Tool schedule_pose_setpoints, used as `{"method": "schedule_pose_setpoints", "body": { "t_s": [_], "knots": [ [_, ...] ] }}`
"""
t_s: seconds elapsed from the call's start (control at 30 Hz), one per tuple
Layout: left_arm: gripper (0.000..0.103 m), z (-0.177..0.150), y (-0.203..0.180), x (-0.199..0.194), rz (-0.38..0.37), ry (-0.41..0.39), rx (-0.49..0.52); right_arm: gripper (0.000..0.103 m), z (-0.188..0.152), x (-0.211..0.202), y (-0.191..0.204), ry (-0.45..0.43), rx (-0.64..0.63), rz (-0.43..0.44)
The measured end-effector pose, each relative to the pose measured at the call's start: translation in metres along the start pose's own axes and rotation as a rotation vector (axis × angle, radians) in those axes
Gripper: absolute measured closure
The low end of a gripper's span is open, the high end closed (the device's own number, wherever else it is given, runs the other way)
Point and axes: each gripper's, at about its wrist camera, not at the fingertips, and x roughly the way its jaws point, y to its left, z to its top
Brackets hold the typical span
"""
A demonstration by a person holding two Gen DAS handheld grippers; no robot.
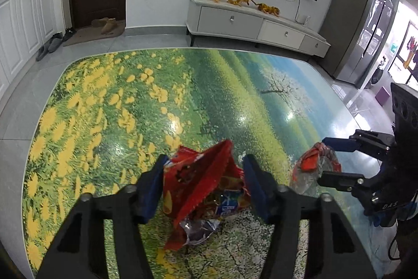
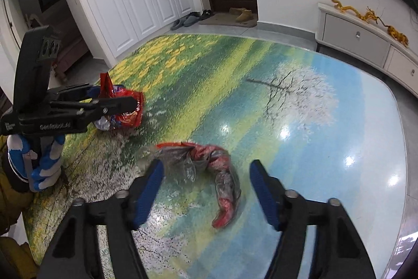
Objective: Collect trash
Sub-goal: 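Grasp the red chip bag with the left gripper while the right grasps the red wrapper, then carry the chip bag and wrapper over the bin and open both grippers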
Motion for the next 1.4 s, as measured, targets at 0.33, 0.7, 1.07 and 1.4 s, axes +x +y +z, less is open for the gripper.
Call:
{"method": "schedule_pose_setpoints", "body": {
  "t_s": [0.33, 0.7, 1.07, 1.4],
  "knots": [
    [0.076, -0.011, -0.02, -0.02, 0.05, -0.023, 0.008, 0.089, -0.021, -0.016, 0.006, -0.013, 0.009, -0.014],
    [0.079, -0.028, -0.066, -0.081, 0.132, -0.103, 0.087, 0.09, -0.056, -0.081, 0.011, -0.087, 0.107, -0.058],
    [0.079, -0.05, -0.114, -0.13, 0.254, -0.168, 0.197, 0.09, -0.085, -0.137, 0.014, -0.155, 0.184, -0.12],
    [0.079, -0.064, -0.137, -0.154, 0.266, -0.187, 0.23, 0.09, -0.101, -0.165, 0.021, -0.198, 0.209, -0.14]
  ]
}}
